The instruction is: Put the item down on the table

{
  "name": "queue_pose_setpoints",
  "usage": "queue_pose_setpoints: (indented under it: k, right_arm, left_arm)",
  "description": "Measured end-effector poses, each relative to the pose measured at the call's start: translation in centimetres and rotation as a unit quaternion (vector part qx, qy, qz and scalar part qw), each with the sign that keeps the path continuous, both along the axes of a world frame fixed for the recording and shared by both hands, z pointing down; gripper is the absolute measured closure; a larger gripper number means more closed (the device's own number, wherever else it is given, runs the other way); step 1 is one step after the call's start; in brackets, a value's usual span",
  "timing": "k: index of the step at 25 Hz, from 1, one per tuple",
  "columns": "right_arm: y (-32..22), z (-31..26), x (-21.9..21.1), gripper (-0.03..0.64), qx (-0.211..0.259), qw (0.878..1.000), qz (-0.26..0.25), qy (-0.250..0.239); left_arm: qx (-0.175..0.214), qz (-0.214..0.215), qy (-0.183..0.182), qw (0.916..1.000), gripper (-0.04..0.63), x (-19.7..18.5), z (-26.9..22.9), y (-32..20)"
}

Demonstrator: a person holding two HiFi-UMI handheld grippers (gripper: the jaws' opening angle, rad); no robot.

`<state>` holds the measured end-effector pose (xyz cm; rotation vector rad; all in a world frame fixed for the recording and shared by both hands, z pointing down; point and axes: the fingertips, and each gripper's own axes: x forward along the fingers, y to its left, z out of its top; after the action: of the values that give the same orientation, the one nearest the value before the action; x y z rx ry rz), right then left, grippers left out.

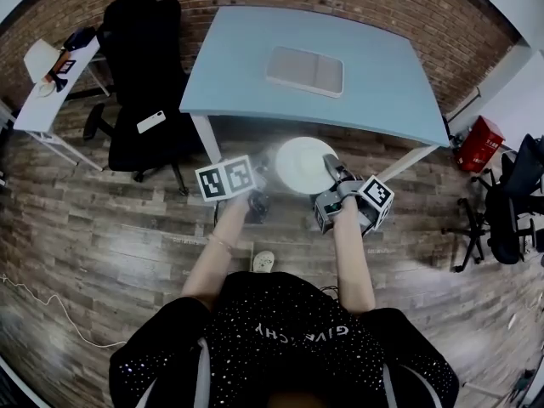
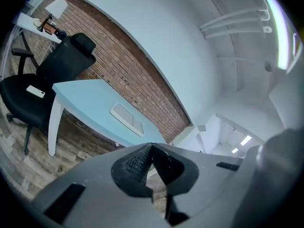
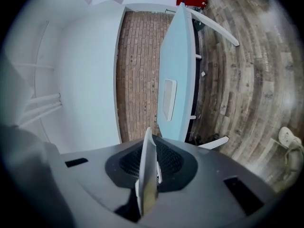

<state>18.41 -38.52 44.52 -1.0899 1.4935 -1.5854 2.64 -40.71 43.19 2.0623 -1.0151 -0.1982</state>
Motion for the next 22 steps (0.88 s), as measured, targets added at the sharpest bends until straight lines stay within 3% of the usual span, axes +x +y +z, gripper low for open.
queue_pose_setpoints:
  k: [6,11,22]
  right_arm:
    - [-6.6,-0.6,0.4,0.574,0.002,1.0,0.011,0.004]
    - [-7.8,0.2,0.5,0.574,-0.001,1.0,0.017,0.0]
    - [-14.7,1.0,0.4,0.575,-0.005,1.0,0.0,-0.006]
  left_arm:
    - [-0.002,0.013,0.001,0.9999,0.584,0.5,-0.5,-6.6]
    - [-0.011,0.022,-0.003,0.9997,0.584,0.4,0.8,-7.5]
    - [-0.026,-0.017,0.017,0.9994,0.584,-0.9,2.2,-13.9]
